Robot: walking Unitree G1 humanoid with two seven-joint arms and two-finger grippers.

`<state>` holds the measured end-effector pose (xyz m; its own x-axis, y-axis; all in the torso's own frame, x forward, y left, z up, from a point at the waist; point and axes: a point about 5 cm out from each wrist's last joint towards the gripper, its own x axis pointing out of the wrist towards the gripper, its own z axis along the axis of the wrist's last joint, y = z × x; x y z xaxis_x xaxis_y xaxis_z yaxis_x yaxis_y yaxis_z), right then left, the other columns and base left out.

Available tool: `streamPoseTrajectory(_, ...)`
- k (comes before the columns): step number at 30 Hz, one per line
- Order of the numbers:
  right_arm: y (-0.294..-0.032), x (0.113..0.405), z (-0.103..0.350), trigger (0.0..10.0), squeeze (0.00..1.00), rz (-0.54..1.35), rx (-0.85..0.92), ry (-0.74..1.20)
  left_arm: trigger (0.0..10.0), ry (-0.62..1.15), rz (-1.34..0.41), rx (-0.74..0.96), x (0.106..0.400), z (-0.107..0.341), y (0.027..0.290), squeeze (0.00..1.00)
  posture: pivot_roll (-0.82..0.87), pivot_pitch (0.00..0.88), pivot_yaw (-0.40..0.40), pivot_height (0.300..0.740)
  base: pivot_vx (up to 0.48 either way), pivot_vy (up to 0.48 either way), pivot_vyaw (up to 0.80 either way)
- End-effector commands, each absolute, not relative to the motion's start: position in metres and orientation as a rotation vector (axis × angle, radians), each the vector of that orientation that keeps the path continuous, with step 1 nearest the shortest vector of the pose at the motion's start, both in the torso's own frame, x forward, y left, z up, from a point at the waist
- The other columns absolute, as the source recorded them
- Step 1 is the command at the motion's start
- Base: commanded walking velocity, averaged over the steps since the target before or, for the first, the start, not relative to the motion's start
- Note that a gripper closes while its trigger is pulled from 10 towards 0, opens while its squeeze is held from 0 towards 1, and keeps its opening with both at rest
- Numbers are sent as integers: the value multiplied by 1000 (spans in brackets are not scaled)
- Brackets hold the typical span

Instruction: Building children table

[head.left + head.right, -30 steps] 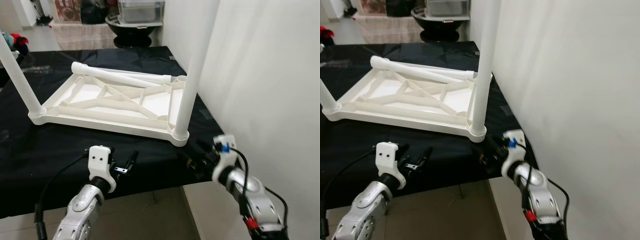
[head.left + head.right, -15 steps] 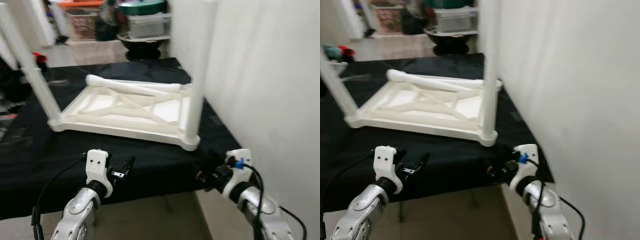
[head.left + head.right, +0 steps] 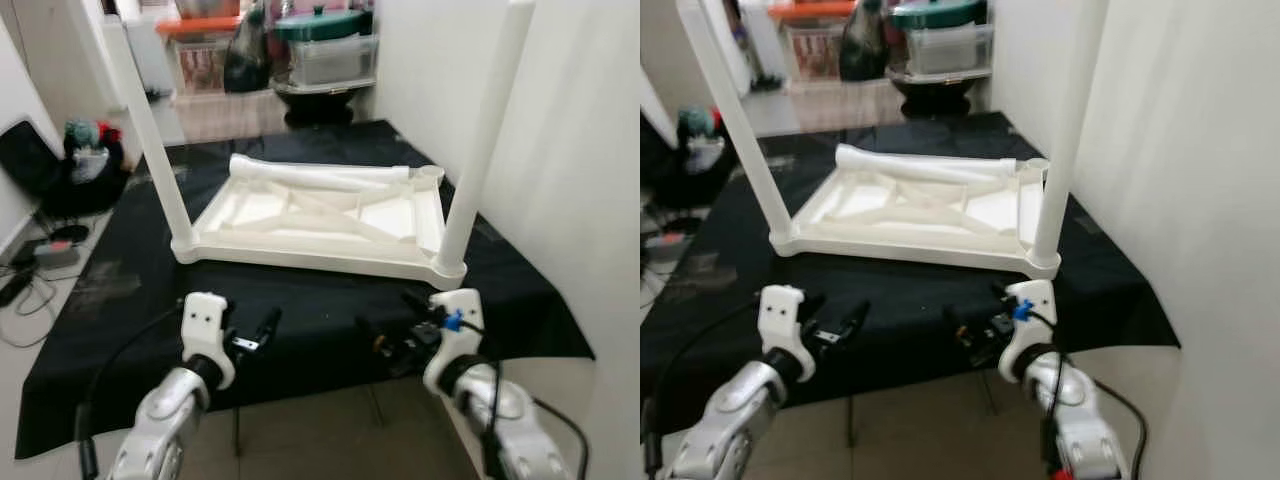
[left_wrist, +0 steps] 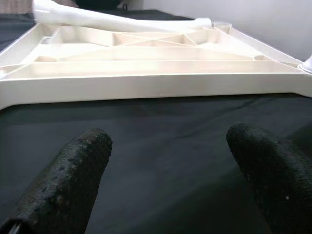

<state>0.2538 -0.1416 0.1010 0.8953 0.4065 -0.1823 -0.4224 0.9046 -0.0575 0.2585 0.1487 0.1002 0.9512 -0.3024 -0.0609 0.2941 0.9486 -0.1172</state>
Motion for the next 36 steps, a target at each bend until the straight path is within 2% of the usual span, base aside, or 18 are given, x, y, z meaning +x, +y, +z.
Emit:
streamPoseTrajectory(1,-130,255,102,10000,0,457,-100,153,10000,128,-282,-86,254,91,155,0,-103,0,9,740,0,480,0)
streamPoseTrajectory(36,-125,274,110,10000,0,409,-141,117,10000,85,-229,-84,267,99,156,0,-92,0,-14,740,0,480,0)
